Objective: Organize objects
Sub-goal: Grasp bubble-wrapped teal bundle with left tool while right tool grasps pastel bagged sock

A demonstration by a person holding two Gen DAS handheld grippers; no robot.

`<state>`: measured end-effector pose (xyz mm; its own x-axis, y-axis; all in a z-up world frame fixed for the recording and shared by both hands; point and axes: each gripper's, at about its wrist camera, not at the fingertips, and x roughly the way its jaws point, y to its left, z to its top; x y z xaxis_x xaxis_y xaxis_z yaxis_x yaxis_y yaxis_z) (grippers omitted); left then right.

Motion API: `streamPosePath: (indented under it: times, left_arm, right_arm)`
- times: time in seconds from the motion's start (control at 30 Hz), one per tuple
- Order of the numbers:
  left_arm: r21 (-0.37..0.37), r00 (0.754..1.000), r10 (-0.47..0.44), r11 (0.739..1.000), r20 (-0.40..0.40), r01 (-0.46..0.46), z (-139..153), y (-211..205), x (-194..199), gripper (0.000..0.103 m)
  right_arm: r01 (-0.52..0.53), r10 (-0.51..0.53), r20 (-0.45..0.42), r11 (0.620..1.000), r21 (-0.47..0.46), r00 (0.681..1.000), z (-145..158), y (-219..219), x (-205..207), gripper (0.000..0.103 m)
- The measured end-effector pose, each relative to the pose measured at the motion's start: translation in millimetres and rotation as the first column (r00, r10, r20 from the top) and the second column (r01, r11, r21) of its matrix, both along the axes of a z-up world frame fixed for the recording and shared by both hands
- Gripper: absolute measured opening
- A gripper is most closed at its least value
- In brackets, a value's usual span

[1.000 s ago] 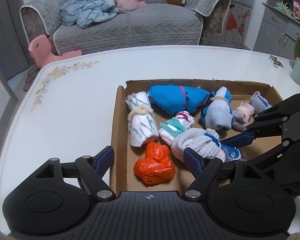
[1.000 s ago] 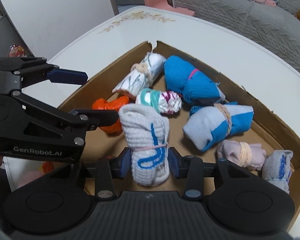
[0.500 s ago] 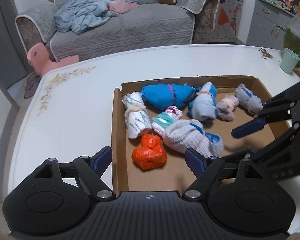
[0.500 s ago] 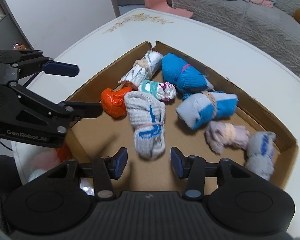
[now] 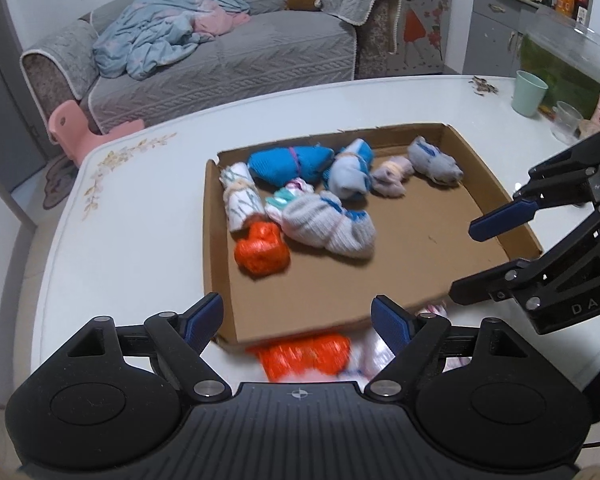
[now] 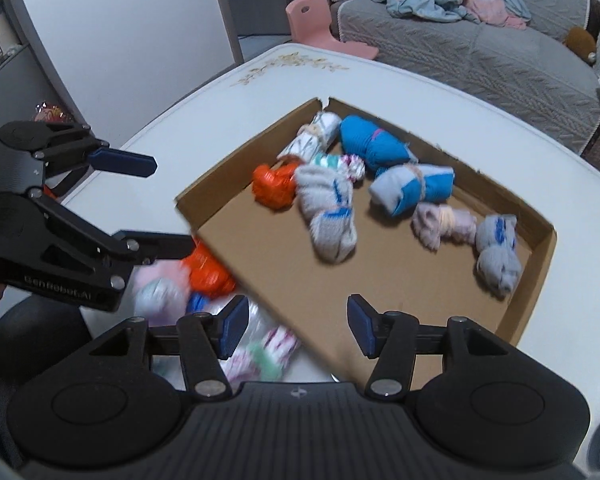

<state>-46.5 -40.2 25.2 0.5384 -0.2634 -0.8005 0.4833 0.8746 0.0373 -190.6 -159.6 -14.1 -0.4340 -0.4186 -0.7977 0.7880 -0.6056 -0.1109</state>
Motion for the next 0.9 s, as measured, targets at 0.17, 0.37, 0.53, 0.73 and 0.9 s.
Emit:
streamPosePath:
  times: [0.17, 0.37, 0.53, 0.73, 0.9]
  left_arm:
    - [0.001, 1.000, 0.009, 1.000, -0.001, -0.009, -7, 10, -30, 0.086]
    - [-0.015, 0.997, 0.041, 0.999, -0.072, -0.043, -38, 26, -62, 0.086]
    - [-0.042, 0.993, 0.042, 0.998, -0.114, -0.047, -54, 30, -83, 0.086]
    - [-0.064, 0.993, 0.032, 0.997, -0.118, -0.040, -63, 23, -89, 0.087]
    - [-0.088, 0.991, 0.021, 0.996, -0.135, -0.033, -72, 13, -89, 0.087]
  right_arm:
    - [0.012, -0.012, 0.011, 1.000, 0.017, 1.000, -9, 16, 21, 0.052]
    - [-0.021, 0.018, 0.032, 0.997, 0.075, 0.999, -30, 19, 42, 0.055]
    - [-0.073, 0.066, 0.057, 0.987, 0.142, 0.996, -54, 12, 57, 0.055]
    - [-0.098, 0.089, 0.059, 0.978, 0.185, 0.994, -72, 7, 60, 0.055]
    - [-0.108, 0.098, 0.061, 0.978, 0.177, 0.993, -77, 8, 57, 0.057]
